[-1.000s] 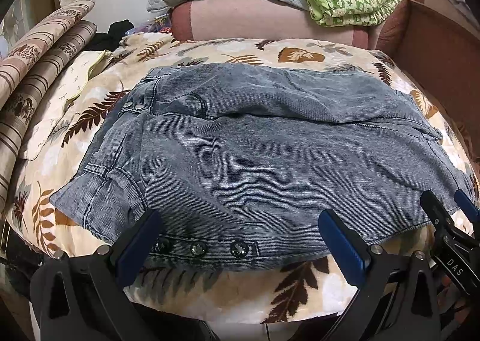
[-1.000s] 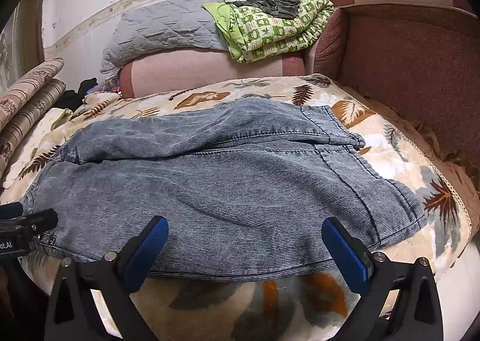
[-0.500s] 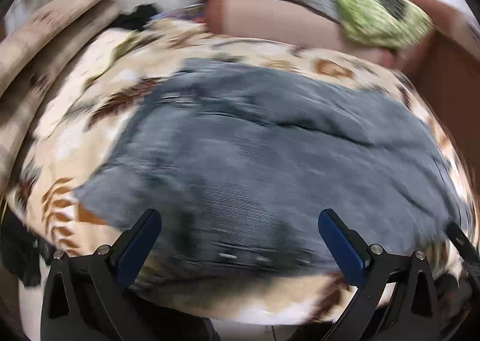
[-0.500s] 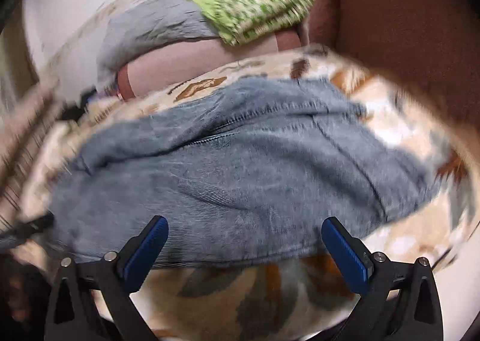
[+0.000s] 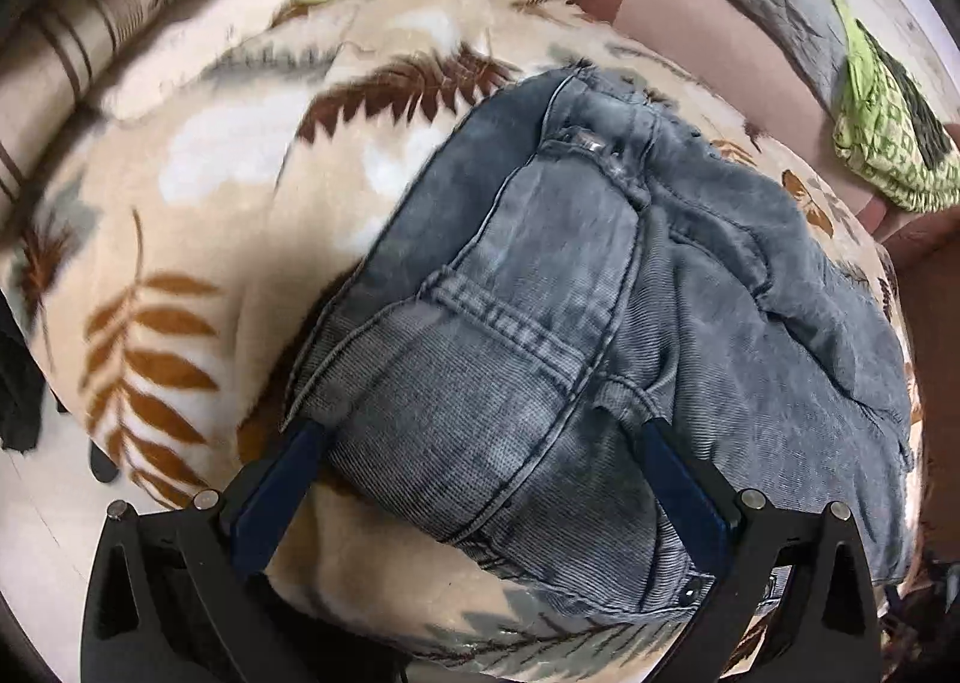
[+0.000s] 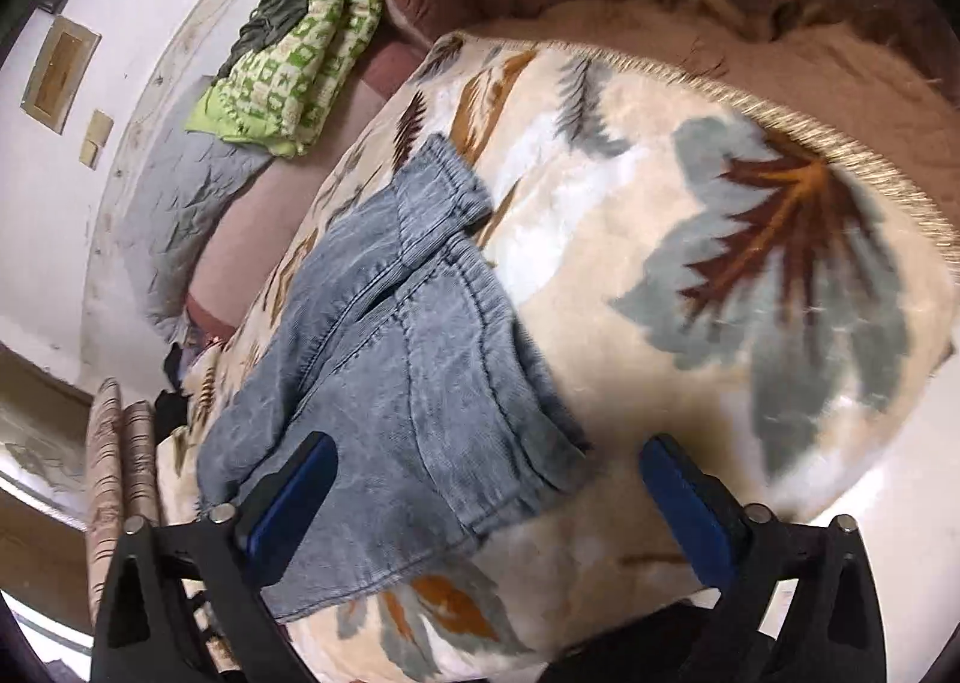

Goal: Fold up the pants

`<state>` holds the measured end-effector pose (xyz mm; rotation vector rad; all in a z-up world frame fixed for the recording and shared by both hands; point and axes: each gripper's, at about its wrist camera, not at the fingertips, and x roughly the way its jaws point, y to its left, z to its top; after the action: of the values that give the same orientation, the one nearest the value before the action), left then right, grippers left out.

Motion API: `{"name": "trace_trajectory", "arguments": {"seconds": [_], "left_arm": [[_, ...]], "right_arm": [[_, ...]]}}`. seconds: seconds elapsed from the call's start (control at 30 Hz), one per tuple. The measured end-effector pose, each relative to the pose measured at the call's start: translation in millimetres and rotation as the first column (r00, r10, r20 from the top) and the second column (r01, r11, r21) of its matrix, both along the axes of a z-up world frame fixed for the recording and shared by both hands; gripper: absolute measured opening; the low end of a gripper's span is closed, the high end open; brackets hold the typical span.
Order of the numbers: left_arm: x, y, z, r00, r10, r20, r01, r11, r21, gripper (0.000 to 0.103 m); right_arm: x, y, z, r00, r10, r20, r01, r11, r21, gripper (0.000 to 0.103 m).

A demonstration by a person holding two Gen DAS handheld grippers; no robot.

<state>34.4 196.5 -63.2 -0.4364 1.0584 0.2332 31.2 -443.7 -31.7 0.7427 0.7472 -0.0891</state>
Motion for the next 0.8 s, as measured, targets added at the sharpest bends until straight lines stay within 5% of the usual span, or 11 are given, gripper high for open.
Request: {"name": "trace_trajectory", "arguments": {"seconds": [0.1, 0.13, 0.27, 0.3, 0.43, 0.53, 0.57, 0.63, 0.7, 0.73, 0.8], "left_arm": [[-3.2, -0.9, -0.1, 1.0, 0.003, 0.0, -0.003, 1.0, 0.002, 0.102], [-3.4, -0.3, 0.5, 1.0, 0.01, -0.003, -0.01, 1.0, 0.01, 0.094], [-3.1, 3.3, 13.0, 1.0, 0.013, -0.01, -0.012, 0.998, 0.056, 0.017], [-4.3, 7.1, 17.7, 1.0, 0.027, -0.001, -0.027, 0.997, 0.07, 0.006], [-22.2, 12.6, 42.9, 0.993, 0.068, 0.093, -0.078, 0.991, 0.11, 0.004], [-22.3, 13.0, 25.2, 0.997, 0.071, 0.016, -0.072, 0.993, 0.093, 0.006], [-19.6, 13.0, 14.9, 0.997, 0.061, -0.041, -0.058, 0.994, 0.089, 0.017], [-18.7, 11.5, 13.1, 0.996, 0.06, -0.06, -0.052, 0.989, 0.136, 0.036], [-16.8, 9.9, 23.9, 0.999, 0.05, -0.022, -0.046, 0.989, 0.141, 0.066], [-13.6, 7.6, 35.7, 0.999, 0.038, 0.027, -0.041, 0.993, 0.115, 0.078], [-4.6, -1.0, 54.7, 0.994, -0.009, 0.109, -0.003, 0.995, 0.102, 0.078]], "right_arm": [[7.9, 4.9, 2.9, 0.999, 0.031, -0.031, -0.033, 0.999, -0.037, 0.015], [10.8, 5.9, 5.9, 0.999, 0.039, -0.033, -0.04, 0.998, -0.042, 0.014], [7.5, 15.7, 38.4, 0.997, 0.069, 0.02, -0.065, 0.986, -0.154, 0.012], [4.7, 18.5, 50.0, 0.997, 0.069, 0.041, -0.06, 0.98, -0.192, 0.012], [-12.1, 22.1, 69.9, 0.996, 0.045, 0.083, -0.017, 0.949, -0.314, 0.012], [-2.2, 19.4, 24.8, 0.998, 0.018, -0.065, -0.041, 0.925, -0.378, 0.021], [3.4, 17.5, 8.3, 0.991, 0.009, -0.136, -0.06, 0.924, -0.378, 0.026], [-5.2, 15.7, 5.5, 0.996, 0.001, -0.089, -0.035, 0.925, -0.379, 0.041], [-11.7, 11.3, 19.5, 0.998, -0.028, -0.061, 0.003, 0.923, -0.384, 0.08], [-15.4, 8.2, 32.4, 0.999, -0.042, -0.011, 0.034, 0.921, -0.389, 0.084], [-14.7, 4.8, 56.0, 0.998, -0.033, 0.048, 0.05, 0.911, -0.409, 0.084]]}}
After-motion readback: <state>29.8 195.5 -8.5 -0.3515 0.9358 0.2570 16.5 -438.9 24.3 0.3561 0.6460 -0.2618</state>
